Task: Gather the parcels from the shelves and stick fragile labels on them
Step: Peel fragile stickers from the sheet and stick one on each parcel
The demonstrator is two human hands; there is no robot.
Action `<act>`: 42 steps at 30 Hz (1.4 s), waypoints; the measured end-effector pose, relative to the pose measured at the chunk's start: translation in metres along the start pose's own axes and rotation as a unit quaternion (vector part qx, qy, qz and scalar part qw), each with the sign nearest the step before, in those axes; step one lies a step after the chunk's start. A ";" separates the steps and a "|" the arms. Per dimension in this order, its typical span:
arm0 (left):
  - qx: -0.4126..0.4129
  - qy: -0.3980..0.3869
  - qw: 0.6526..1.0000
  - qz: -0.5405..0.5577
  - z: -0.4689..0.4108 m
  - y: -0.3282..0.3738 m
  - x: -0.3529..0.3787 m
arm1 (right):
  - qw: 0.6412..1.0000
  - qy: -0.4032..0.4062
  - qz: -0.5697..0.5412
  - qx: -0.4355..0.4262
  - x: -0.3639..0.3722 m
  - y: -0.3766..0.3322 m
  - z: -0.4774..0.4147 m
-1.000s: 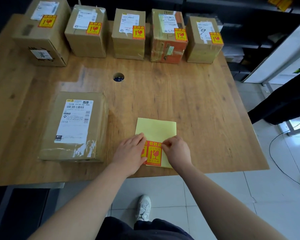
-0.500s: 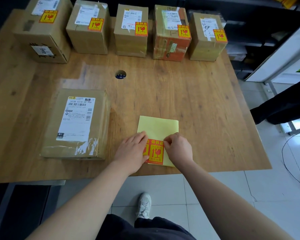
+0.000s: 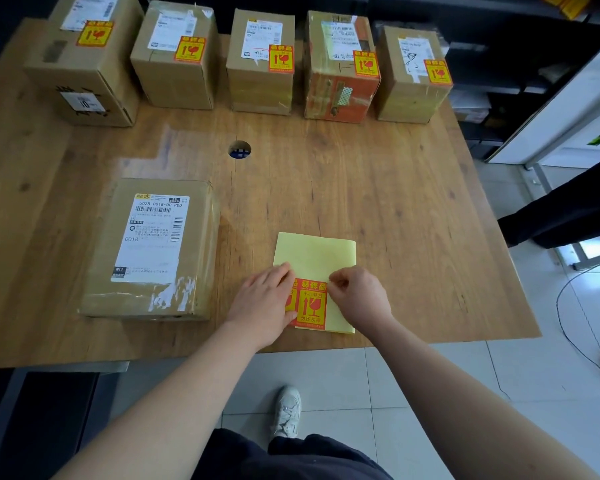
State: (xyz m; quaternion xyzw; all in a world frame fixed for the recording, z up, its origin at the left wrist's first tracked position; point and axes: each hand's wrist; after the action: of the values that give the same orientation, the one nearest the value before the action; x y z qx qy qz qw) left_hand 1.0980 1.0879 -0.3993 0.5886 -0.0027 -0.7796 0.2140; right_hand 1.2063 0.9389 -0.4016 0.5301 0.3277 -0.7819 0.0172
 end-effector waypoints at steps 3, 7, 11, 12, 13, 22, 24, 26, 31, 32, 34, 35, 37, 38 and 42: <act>0.001 0.001 1.000 -0.003 0.000 0.000 0.000 | 0.999 0.010 0.026 0.020 0.001 -0.005 0.000; 0.000 0.003 1.000 -0.003 0.000 0.000 0.000 | 0.998 0.013 0.060 0.030 0.003 -0.010 -0.001; -0.003 0.003 1.000 0.000 0.000 0.002 0.001 | 0.997 0.003 0.082 0.009 0.005 -0.013 -0.001; -0.005 0.001 1.000 0.001 0.000 0.002 0.001 | 0.997 -0.004 0.078 0.003 0.004 -0.012 0.000; -0.006 -0.002 1.000 0.002 0.000 0.002 0.001 | 0.998 -0.012 0.066 0.000 0.003 -0.011 0.000; -0.010 -0.007 1.000 -0.004 0.001 0.002 0.000 | 1.000 0.008 -0.001 0.017 0.005 -0.007 0.001; -0.010 -0.007 1.000 -0.004 0.000 0.002 0.000 | 1.000 0.000 0.018 0.026 0.004 -0.010 0.000; -0.011 -0.009 1.000 -0.005 0.000 0.003 0.000 | 0.999 -0.003 0.023 0.031 0.004 -0.012 -0.001; -0.005 -0.027 0.999 -0.031 -0.001 -0.001 -0.001 | 0.997 -0.074 -0.015 0.007 -0.007 -0.012 0.003; -0.003 -0.030 0.999 -0.036 -0.001 -0.001 -0.002 | 0.995 -0.094 -0.024 0.002 -0.011 -0.011 0.003; -0.003 -0.035 0.999 -0.040 -0.002 -0.002 -0.001 | 0.992 -0.123 -0.039 -0.011 -0.019 -0.009 0.005; -0.003 -0.037 0.998 -0.040 -0.002 -0.003 -0.001 | 0.990 -0.131 -0.046 -0.014 -0.022 -0.007 0.007; -0.003 -0.041 0.998 -0.044 -0.002 -0.003 -0.001 | 0.988 -0.136 -0.067 -0.016 -0.030 -0.003 0.011; -0.004 -0.042 0.998 -0.045 -0.002 -0.003 -0.001 | 0.987 -0.138 -0.080 -0.019 -0.033 -0.002 0.013; -0.008 -0.046 0.998 -0.046 0.000 -0.001 -0.001 | 0.983 -0.150 -0.094 -0.051 -0.045 -0.001 0.020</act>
State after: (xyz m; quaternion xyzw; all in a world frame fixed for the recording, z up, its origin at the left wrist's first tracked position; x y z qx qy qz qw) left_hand 1.0981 1.0893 -0.3991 0.5502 0.0208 -0.8147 0.1818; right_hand 1.2089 0.9147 -0.3583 0.3719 0.4089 -0.8331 0.0196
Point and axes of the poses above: each hand's wrist, its own z-axis away from the middle knuckle, its own x-axis out of the palm, y = z × x, and after that the axes turned 7 degrees about -x, right-handed
